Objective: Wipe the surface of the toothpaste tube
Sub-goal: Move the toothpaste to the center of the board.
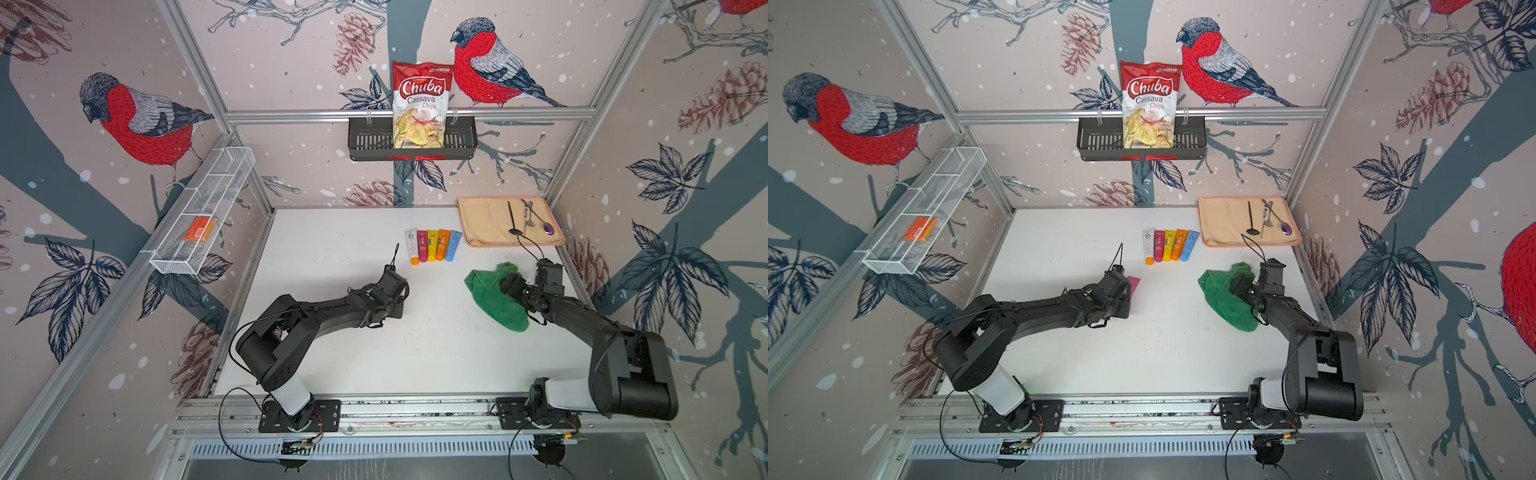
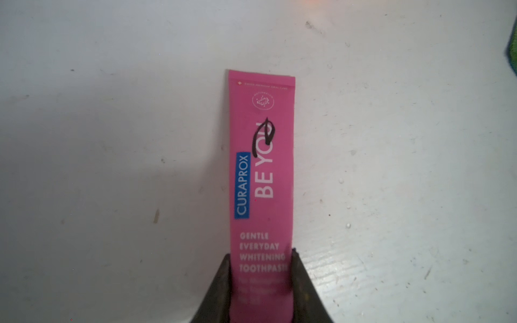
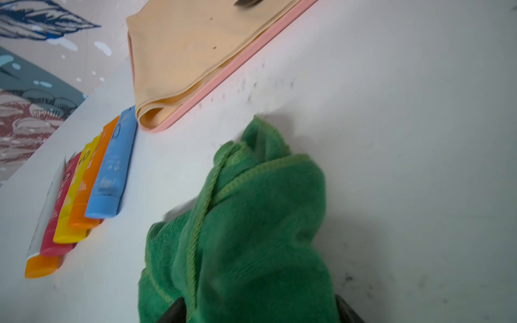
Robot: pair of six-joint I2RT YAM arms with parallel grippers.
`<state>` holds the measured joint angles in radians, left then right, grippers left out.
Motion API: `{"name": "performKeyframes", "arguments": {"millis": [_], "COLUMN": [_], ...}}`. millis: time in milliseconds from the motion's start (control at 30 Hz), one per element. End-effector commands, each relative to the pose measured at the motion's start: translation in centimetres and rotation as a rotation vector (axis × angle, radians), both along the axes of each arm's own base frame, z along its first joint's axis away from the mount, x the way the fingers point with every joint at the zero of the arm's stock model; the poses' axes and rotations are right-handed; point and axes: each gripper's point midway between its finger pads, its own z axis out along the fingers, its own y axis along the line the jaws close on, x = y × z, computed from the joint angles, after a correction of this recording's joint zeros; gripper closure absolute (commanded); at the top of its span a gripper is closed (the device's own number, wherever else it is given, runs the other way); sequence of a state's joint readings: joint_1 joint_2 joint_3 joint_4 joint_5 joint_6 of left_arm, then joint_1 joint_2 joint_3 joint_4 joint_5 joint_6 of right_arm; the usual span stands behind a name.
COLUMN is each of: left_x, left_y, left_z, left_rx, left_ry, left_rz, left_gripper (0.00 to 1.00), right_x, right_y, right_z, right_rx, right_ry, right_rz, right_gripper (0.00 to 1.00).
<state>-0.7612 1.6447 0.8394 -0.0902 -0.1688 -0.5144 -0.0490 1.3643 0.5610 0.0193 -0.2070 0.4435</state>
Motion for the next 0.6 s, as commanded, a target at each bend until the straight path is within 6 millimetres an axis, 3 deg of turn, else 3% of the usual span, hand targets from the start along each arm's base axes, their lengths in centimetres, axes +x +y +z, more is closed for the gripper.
{"name": "performKeyframes", "arguments": {"millis": [0, 100, 300, 400, 567], "left_x": [0.5, -0.1, -1.6, -2.2, -2.7], "left_y": [-0.4, -0.5, 0.1, 0.1, 0.1], "left_z": [0.7, 0.3, -0.1, 0.3, 0.2], "left_rx": [-0.026, -0.044, -0.069, -0.090, -0.089], "left_ry": [-0.048, -0.039, -0.030, -0.038, -0.029], "left_rz": [-0.019, -0.045, -0.069, -0.092, -0.121], "left_gripper": [0.74, 0.73, 0.70, 0.65, 0.55], "right_x": [-1.1, -0.9, 2.3, 3.9, 5.8], "right_y": [-0.8, -2.3, -5.4, -5.8, -4.3], "right_z": [-0.6, 0.3, 3.4, 3.2, 0.6], "right_rx": [-0.053, -0.069, -0.091, -0.118, -0.077], "right_ry": [0.038, 0.015, -0.075, -0.048, 0.042], "right_rz": [-0.029, -0.073, -0.113, -0.084, 0.015], "right_gripper": [0.15, 0.14, 0.11, 0.09, 0.10]}}
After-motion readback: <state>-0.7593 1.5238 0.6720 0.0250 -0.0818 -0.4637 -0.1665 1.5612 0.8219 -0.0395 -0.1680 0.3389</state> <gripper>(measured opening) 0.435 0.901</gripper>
